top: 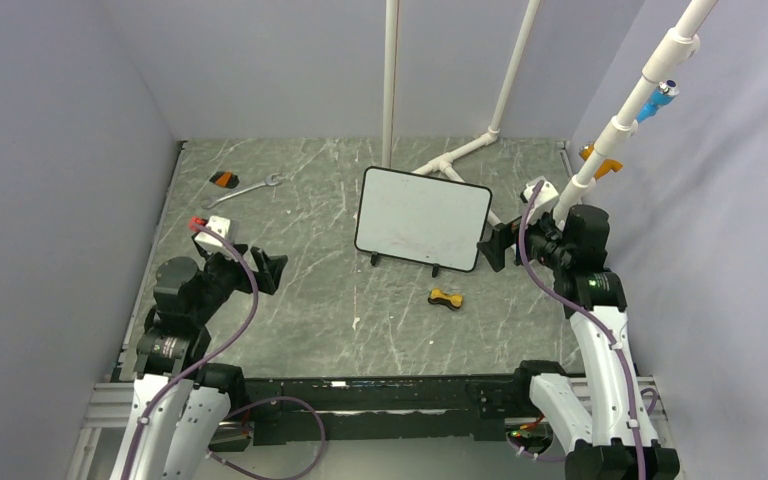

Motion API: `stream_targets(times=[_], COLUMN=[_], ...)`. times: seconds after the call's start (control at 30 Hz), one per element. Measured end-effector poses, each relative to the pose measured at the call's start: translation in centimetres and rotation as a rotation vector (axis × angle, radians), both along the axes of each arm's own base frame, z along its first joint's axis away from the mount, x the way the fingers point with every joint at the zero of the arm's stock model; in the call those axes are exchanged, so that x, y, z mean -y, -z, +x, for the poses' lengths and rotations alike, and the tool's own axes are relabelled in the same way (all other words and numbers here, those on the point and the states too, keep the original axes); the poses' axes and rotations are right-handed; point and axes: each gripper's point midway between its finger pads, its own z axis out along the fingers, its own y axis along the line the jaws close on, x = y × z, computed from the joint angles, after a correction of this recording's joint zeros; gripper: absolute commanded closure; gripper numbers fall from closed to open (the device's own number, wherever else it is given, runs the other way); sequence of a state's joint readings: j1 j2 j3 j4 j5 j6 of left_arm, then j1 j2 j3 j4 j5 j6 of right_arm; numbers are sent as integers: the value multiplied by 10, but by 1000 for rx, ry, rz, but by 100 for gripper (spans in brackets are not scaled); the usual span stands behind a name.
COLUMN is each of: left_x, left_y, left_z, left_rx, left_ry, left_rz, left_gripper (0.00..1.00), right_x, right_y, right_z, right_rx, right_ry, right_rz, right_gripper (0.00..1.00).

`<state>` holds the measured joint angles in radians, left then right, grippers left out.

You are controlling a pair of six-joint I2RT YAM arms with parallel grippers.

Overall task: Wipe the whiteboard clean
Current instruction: Reset both arms

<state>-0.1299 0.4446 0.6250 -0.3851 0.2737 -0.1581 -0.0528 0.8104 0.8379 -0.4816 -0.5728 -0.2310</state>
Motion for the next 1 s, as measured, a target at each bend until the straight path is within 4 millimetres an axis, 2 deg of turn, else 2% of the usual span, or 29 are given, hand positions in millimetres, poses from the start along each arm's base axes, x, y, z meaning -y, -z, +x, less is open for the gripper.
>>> stream_targets(times=[0.3, 1.0], left_x=[-7, -6], left_y=[1, 1], left_z=[3, 2], left_rx=[-6, -8], left_ry=[-33, -23], left_rz=[2, -7], left_gripper=[1, 1], right_x=[-1, 3], right_y=[8, 17], right_z=[4, 8], right_rx=[-39, -83], right_ry=[-6, 4], right_rz=[19, 36], right_gripper=[0, 0])
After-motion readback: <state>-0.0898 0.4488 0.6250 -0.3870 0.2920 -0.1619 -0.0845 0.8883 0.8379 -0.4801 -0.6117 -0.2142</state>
